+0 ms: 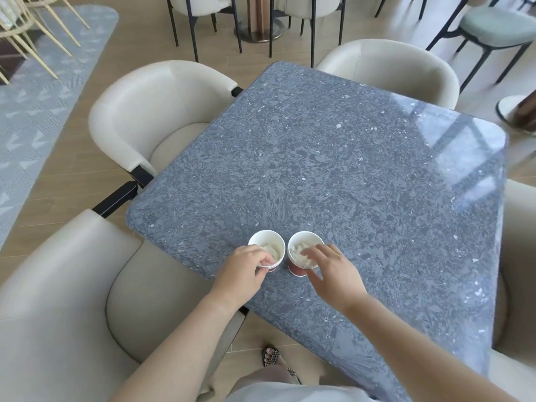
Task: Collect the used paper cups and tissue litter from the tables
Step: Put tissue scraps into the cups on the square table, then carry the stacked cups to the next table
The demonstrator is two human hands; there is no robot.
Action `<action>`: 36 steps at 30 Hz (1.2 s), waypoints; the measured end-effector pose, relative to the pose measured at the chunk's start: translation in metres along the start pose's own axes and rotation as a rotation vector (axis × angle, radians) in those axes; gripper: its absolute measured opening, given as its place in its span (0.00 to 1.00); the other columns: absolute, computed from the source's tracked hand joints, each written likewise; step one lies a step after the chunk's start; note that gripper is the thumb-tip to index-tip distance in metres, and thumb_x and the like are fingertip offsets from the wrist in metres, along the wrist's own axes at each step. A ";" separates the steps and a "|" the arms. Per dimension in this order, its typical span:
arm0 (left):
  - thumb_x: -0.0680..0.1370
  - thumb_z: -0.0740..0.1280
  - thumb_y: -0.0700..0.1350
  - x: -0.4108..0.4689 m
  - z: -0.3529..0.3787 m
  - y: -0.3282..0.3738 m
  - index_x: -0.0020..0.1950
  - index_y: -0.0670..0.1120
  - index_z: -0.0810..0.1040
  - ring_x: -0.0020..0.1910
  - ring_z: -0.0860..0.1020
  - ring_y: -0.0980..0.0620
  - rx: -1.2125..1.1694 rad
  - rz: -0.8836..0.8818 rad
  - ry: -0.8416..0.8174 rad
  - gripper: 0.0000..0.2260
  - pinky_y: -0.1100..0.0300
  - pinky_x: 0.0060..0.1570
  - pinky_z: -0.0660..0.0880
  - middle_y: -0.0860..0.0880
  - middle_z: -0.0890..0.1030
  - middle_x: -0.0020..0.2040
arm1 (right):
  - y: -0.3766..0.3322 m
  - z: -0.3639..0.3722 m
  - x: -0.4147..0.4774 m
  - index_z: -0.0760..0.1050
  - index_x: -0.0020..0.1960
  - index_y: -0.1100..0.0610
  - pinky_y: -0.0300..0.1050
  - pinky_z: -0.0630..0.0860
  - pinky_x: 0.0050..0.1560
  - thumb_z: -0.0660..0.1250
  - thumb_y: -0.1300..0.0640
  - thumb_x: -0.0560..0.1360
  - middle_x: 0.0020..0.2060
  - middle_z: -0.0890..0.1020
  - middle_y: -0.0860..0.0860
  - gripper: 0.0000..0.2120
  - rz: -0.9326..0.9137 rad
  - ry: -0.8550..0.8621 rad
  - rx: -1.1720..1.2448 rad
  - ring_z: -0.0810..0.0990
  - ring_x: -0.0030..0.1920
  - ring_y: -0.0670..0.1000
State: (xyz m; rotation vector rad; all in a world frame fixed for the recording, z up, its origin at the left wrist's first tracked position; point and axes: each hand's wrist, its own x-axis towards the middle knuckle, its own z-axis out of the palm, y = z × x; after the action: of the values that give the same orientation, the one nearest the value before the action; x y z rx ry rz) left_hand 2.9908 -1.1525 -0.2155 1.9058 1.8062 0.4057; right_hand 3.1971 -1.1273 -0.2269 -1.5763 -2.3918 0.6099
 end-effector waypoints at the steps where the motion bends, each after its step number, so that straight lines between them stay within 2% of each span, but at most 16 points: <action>1: 0.73 0.68 0.41 0.002 0.003 0.004 0.48 0.50 0.81 0.52 0.75 0.54 -0.005 0.019 -0.017 0.07 0.66 0.49 0.67 0.55 0.81 0.49 | 0.001 0.000 -0.002 0.76 0.54 0.51 0.47 0.77 0.41 0.66 0.58 0.73 0.52 0.78 0.46 0.10 0.004 0.005 0.005 0.74 0.54 0.51; 4: 0.73 0.68 0.42 0.009 0.010 0.012 0.49 0.49 0.81 0.53 0.74 0.53 0.018 0.062 -0.039 0.06 0.64 0.50 0.68 0.55 0.80 0.50 | 0.006 -0.002 -0.010 0.78 0.49 0.52 0.46 0.75 0.38 0.66 0.58 0.73 0.49 0.79 0.47 0.05 0.031 0.022 0.011 0.75 0.52 0.52; 12: 0.74 0.65 0.40 0.022 0.016 0.032 0.50 0.54 0.79 0.54 0.75 0.51 0.156 0.125 -0.096 0.10 0.59 0.45 0.71 0.56 0.80 0.51 | 0.019 -0.012 -0.031 0.78 0.50 0.53 0.49 0.77 0.41 0.65 0.57 0.74 0.50 0.79 0.47 0.06 0.131 0.065 0.045 0.74 0.54 0.53; 16: 0.73 0.66 0.41 0.025 0.022 0.053 0.53 0.55 0.79 0.53 0.76 0.53 0.093 0.141 -0.053 0.12 0.60 0.43 0.72 0.57 0.80 0.52 | 0.032 -0.025 -0.042 0.77 0.53 0.53 0.48 0.76 0.42 0.64 0.56 0.74 0.50 0.79 0.48 0.09 0.173 0.115 0.055 0.73 0.53 0.53; 24: 0.71 0.69 0.40 0.030 0.046 0.127 0.51 0.50 0.80 0.51 0.78 0.49 0.027 0.237 -0.107 0.10 0.53 0.48 0.76 0.53 0.81 0.50 | 0.068 -0.063 -0.102 0.76 0.52 0.52 0.49 0.75 0.39 0.65 0.56 0.74 0.49 0.78 0.48 0.08 0.288 0.262 0.096 0.73 0.51 0.53; 28: 0.73 0.69 0.41 0.021 0.069 0.180 0.52 0.49 0.81 0.51 0.78 0.50 -0.013 0.330 -0.124 0.09 0.59 0.50 0.73 0.52 0.82 0.50 | 0.090 -0.087 -0.149 0.77 0.52 0.53 0.51 0.76 0.41 0.65 0.58 0.73 0.49 0.79 0.49 0.08 0.325 0.333 0.108 0.74 0.51 0.54; 32: 0.73 0.69 0.41 0.005 0.093 0.237 0.55 0.49 0.81 0.52 0.78 0.50 -0.042 0.415 -0.173 0.11 0.56 0.53 0.74 0.53 0.82 0.51 | 0.113 -0.114 -0.201 0.78 0.49 0.55 0.49 0.76 0.40 0.68 0.62 0.70 0.46 0.79 0.51 0.08 0.362 0.438 0.091 0.75 0.47 0.57; 34: 0.72 0.70 0.41 -0.006 0.106 0.266 0.54 0.49 0.81 0.52 0.78 0.51 -0.045 0.459 -0.189 0.12 0.58 0.54 0.73 0.53 0.82 0.51 | 0.126 -0.127 -0.229 0.79 0.48 0.55 0.47 0.76 0.40 0.68 0.62 0.70 0.45 0.79 0.51 0.08 0.391 0.488 0.078 0.75 0.45 0.57; 36: 0.72 0.70 0.41 -0.017 0.119 0.295 0.55 0.50 0.81 0.53 0.78 0.53 -0.039 0.488 -0.204 0.12 0.64 0.53 0.71 0.54 0.82 0.52 | 0.139 -0.137 -0.258 0.79 0.49 0.54 0.50 0.76 0.40 0.67 0.61 0.70 0.45 0.79 0.50 0.08 0.429 0.518 0.088 0.75 0.46 0.56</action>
State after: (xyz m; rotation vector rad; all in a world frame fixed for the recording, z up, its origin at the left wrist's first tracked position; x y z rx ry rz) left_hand 3.3019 -1.1901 -0.1577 2.2607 1.1878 0.3852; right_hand 3.4700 -1.2853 -0.1548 -1.9344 -1.6504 0.3119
